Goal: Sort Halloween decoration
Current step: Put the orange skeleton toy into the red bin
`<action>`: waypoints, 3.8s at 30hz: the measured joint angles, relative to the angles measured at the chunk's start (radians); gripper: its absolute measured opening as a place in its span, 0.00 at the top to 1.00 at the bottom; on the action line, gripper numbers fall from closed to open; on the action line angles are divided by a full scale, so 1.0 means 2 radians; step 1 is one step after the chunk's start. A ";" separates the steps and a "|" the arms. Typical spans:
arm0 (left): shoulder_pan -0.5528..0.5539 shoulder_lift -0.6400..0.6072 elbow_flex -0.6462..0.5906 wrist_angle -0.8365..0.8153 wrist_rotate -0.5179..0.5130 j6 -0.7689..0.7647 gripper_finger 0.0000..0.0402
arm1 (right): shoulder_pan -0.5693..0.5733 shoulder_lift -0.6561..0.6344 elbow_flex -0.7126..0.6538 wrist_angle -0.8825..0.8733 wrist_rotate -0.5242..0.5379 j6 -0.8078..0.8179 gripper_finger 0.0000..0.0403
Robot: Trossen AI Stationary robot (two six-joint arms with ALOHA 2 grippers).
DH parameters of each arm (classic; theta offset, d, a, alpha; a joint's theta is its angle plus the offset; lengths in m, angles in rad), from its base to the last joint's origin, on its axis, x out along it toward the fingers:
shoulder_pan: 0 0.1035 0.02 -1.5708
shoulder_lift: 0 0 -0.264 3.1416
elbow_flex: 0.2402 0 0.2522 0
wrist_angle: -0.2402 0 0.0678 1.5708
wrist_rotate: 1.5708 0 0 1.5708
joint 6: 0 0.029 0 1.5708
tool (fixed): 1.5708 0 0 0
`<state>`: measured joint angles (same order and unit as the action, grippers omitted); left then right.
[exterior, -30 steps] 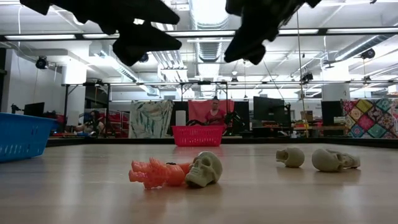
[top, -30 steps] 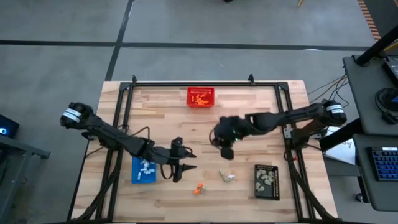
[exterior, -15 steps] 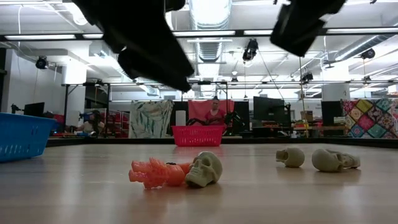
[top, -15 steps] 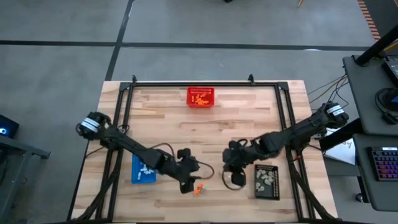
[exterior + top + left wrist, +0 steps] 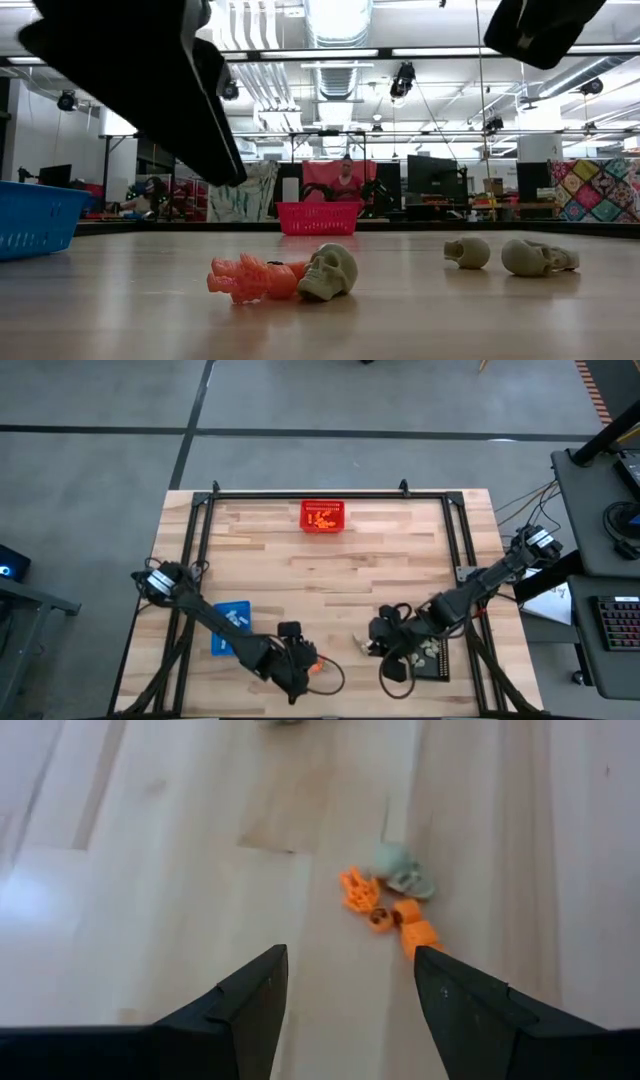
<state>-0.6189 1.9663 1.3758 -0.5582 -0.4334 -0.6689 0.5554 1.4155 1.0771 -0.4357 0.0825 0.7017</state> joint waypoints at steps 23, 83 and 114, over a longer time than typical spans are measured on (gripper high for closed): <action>-0.025 0.022 -0.007 0.066 -0.016 -0.030 0.50 | 0.008 0.000 0.000 0.003 0.038 0.012 0.86; -0.027 0.006 -0.006 0.001 -0.015 -0.044 0.99 | 0.008 0.000 0.000 0.003 0.056 0.010 0.86; 0.157 -0.125 -0.007 -0.077 -0.106 0.260 0.99 | 0.007 0.000 0.000 0.003 0.213 -0.099 0.86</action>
<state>-0.3048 1.7161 1.3609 -0.7115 -0.6460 -0.1488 0.5694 1.4158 1.0771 -0.4290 0.5075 0.5038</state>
